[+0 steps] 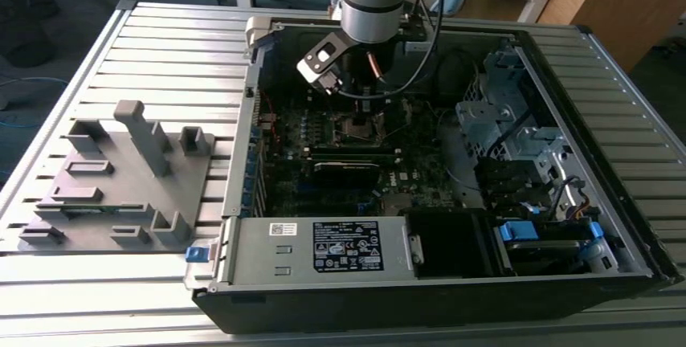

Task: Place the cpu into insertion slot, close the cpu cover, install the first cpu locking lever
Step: 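Place the cpu into insertion slot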

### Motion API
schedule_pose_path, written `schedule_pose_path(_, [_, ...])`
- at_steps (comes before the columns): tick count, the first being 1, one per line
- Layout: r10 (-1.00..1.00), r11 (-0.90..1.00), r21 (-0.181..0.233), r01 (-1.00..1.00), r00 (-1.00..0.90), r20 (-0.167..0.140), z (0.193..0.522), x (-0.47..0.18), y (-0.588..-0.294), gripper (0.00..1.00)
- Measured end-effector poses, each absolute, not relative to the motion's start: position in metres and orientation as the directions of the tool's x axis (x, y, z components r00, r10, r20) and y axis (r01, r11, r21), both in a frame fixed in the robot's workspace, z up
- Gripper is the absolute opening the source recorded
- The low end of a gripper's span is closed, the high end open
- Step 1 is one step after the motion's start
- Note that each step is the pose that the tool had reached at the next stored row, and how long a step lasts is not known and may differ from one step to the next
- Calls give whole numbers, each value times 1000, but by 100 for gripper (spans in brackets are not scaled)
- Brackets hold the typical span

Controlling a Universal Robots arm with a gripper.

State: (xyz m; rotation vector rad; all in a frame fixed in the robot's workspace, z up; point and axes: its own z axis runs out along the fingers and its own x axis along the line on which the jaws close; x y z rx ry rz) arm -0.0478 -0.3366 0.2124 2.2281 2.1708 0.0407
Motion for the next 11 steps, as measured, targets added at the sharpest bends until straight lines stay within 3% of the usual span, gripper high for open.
schedule_pose_path(11, [1000, -26, 40, 999, 26, -3, 225, -48, -337, 10])
